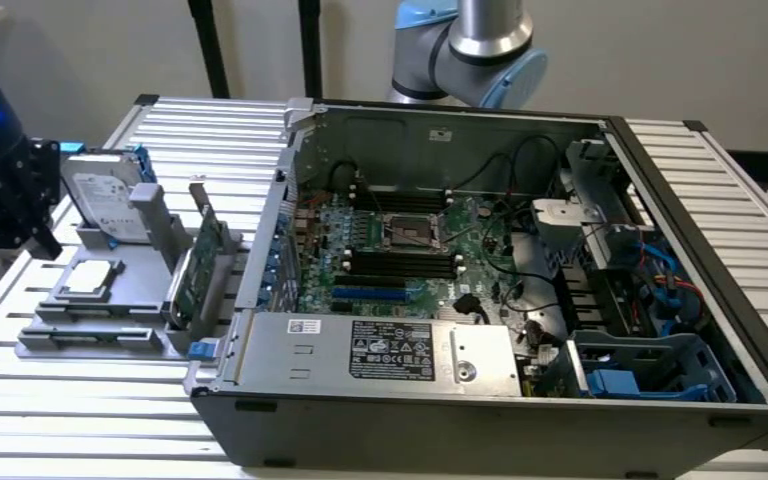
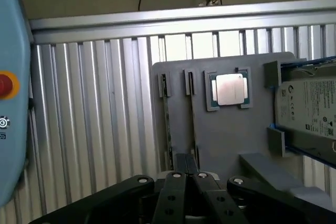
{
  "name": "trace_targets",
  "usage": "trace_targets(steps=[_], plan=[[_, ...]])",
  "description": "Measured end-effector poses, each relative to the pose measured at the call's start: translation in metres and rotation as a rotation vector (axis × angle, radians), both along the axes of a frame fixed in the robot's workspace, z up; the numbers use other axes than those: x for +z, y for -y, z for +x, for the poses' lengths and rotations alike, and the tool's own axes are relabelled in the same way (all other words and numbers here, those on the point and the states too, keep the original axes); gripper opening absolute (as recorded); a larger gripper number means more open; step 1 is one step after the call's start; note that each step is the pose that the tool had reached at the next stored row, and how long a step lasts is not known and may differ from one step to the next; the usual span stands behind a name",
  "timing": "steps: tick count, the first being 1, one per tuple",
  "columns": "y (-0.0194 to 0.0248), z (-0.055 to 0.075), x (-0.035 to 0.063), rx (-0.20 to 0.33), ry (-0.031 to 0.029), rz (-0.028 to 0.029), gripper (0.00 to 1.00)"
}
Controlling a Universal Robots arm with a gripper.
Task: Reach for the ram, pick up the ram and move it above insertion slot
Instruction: 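Pick up the ram and move it above insertion slot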
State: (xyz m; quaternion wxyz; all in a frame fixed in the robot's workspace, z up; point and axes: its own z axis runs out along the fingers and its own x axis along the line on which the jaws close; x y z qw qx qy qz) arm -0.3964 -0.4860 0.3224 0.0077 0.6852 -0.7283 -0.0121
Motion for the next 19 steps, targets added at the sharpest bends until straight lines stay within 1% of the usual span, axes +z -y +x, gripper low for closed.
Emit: trace_targets(steps=[8, 12, 15, 17, 18, 19], plan=[[0.0000, 0.0000, -0.0025, 0.144, 0.0052, -0.0001, 0.11], [0.0000, 0.0000, -0.0025, 0.149, 0.0053, -0.0001, 0.12], [0.0000, 0.0000, -0.0030, 0.148, 0.0054, 0.0000, 0.30], [0.0000, 0.0000, -0.0057, 0.149, 0.0056, -0.0001, 0.30], [0.0000, 0.0000, -0.0073, 0.149, 0.0058, -0.0001, 0.36], [0.0001, 0.0000, -0.0093, 0.149, 0.0060, -0.0001, 0.36]])
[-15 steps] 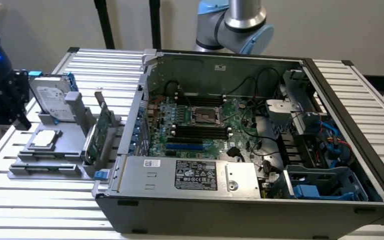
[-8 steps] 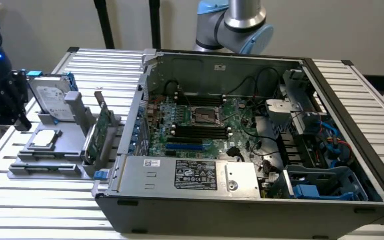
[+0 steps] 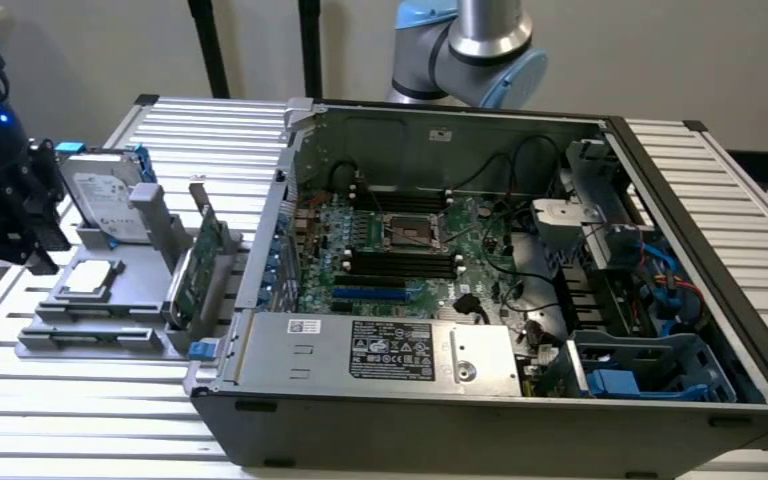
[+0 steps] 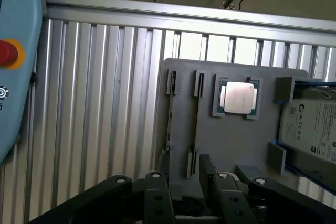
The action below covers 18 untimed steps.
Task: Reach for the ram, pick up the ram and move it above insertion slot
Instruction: 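Pick up the ram and move it above insertion slot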
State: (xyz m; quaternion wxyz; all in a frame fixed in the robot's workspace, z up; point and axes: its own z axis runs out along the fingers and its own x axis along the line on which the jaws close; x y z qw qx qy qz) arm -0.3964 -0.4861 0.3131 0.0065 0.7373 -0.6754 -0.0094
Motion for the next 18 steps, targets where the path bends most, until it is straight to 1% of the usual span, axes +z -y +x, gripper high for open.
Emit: trace_targets(steps=[10, 18], plan=[[0.0003, 0.000, -0.0181, 0.000, -0.0001, -0.0001, 0.36], [0.0017, 0.000, -0.0327, -0.002, 0.0000, 0.0000, 0.36]])
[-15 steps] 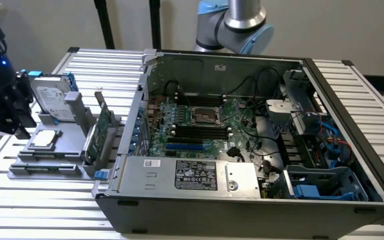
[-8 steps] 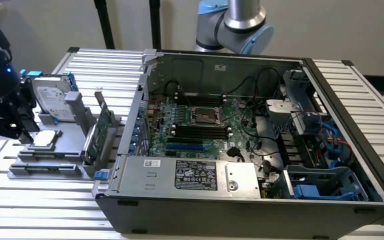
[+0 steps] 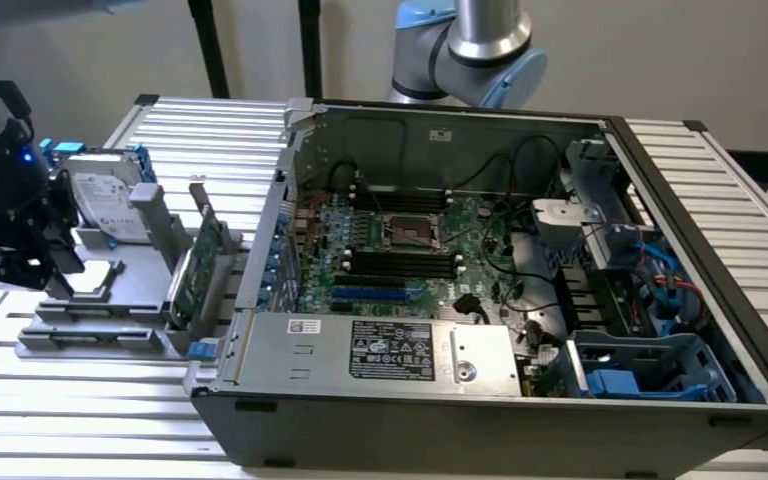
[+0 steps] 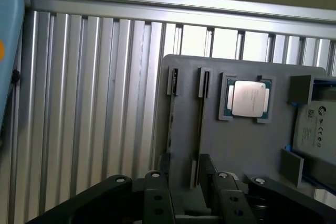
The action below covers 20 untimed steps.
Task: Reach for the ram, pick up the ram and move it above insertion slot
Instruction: 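Pick up the ram and move it above insertion slot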
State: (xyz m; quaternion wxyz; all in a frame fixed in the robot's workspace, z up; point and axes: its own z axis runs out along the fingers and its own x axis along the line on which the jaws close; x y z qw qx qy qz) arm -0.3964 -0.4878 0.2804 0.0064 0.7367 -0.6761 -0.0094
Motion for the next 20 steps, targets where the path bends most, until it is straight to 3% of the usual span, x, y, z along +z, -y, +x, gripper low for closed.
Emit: trace_targets(steps=[20], plan=[[0.0119, 0.000, -0.0363, -0.003, 0.0000, 0.0000, 0.36]])
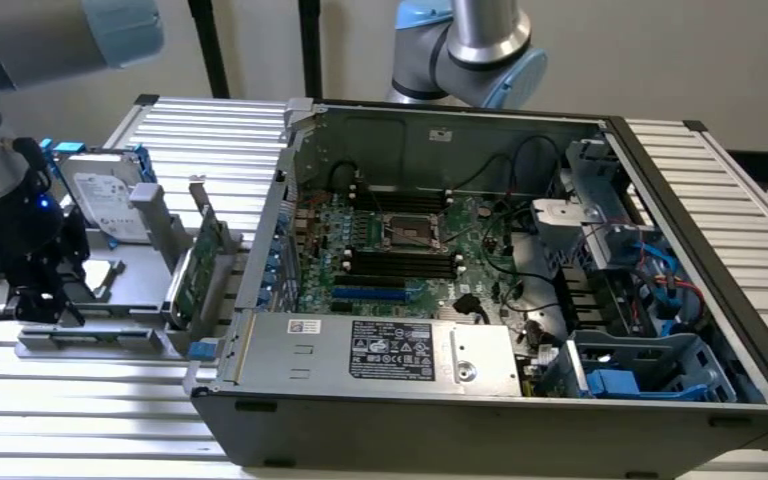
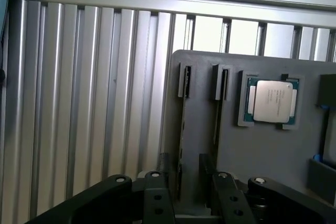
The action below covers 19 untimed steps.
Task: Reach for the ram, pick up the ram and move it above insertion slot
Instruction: 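Pick up the ram and move it above insertion slot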
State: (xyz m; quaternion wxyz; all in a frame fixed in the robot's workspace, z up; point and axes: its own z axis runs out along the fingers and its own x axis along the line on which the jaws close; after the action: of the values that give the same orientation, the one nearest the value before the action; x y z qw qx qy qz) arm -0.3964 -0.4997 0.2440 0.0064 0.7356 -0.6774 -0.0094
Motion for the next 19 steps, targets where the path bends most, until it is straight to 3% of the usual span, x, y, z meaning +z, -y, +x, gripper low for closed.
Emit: trace_targets(steps=[19], plan=[[0.0020, 0.000, -0.0345, -0.001, -0.0001, -0.0001, 0.36]])
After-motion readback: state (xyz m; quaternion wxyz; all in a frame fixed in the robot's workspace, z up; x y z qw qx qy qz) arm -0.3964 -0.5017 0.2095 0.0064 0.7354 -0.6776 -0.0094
